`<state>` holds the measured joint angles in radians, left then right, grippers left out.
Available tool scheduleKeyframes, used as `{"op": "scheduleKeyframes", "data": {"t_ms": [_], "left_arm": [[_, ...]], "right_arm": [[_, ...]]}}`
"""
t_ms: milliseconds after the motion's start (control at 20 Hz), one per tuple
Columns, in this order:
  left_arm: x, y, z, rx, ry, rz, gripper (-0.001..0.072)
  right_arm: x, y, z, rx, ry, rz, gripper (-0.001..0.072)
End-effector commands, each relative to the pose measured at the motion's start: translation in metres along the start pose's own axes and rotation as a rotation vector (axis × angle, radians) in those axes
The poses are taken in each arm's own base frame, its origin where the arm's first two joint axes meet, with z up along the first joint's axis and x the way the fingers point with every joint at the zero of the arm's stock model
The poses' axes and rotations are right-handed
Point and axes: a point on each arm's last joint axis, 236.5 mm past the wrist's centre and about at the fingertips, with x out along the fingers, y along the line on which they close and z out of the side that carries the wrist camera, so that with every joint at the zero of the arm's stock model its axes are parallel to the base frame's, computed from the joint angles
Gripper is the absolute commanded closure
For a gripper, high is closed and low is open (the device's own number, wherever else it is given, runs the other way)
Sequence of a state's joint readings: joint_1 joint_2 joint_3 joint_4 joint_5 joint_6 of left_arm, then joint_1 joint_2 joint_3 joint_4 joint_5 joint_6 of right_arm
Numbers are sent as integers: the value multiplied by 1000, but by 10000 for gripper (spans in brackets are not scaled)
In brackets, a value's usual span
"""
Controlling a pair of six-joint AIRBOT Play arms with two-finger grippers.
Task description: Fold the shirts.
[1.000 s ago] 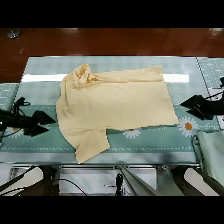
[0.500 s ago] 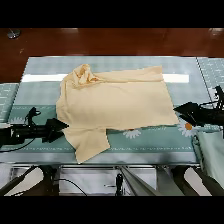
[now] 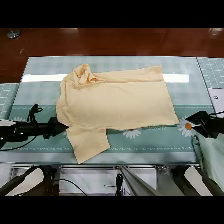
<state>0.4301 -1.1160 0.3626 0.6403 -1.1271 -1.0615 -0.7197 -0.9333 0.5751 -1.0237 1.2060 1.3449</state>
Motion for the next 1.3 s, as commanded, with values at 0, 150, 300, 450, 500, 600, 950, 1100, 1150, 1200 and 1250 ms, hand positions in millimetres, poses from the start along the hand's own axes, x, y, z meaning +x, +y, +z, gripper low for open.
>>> {"op": "scheduleKeyframes", "data": {"t_ms": [0,150,300,450,500,600,950,1100,1150,1200,1250], "left_arm": [[-1,-3,3,8,-8,-3,683],[-1,-3,2,8,-4,-6,683],[-1,-4,1,8,0,-8,683],[-1,-4,1,8,0,-9,683],[-1,-4,1,8,0,-8,683],[-1,-4,1,8,0,-8,682],[-5,-9,7,25,-8,-14,683],[-33,-55,49,115,-112,-87,683],[-53,-88,74,163,-188,-147,683],[-78,-128,97,218,-267,-219,683],[-112,-175,119,294,-359,-300,683]], "right_arm": [[23,-3,-11,-9,43,-33,94],[45,10,-12,-37,145,-14,94],[60,21,1,1,181,48,94],[71,22,0,-5,232,51,94],[75,24,-1,-14,238,53,94],[86,30,0,-24,231,55,94],[88,82,8,-240,224,108,687],[40,144,49,-373,121,152,688],[13,174,69,-420,47,178,687],[-21,211,89,-481,-43,210,688],[-57,241,106,-540,-134,217,688]]}}
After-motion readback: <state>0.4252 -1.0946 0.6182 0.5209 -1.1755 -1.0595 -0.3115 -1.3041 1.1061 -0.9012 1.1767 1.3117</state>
